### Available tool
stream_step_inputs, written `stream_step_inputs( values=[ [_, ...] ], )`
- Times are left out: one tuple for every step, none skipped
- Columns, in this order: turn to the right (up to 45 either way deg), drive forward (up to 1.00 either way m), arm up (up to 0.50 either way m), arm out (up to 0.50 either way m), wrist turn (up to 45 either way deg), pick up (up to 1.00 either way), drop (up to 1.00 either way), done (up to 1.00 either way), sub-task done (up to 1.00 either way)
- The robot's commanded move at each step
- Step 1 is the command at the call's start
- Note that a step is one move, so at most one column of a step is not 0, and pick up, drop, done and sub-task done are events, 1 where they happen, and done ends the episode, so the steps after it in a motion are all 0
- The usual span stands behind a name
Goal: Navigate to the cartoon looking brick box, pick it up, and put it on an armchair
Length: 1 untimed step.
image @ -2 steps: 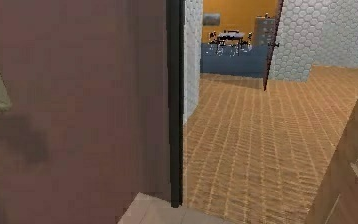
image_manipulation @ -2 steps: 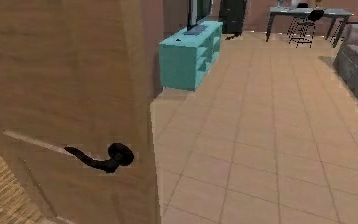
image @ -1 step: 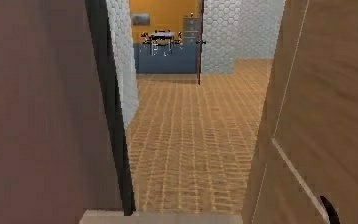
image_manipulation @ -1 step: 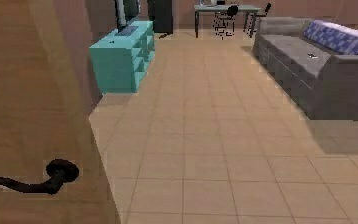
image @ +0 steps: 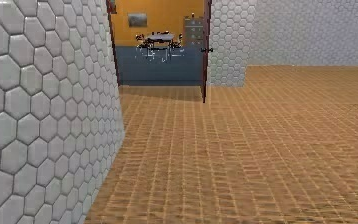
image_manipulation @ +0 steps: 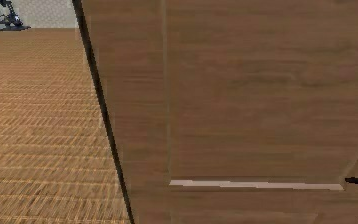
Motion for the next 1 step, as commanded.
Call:
stream_step_inputs(
  values=[
    [3.0, 0.0, 0.0, 0.0, 0.0, 0.0, 0.0, 0.0, 0.0]
  ],
)
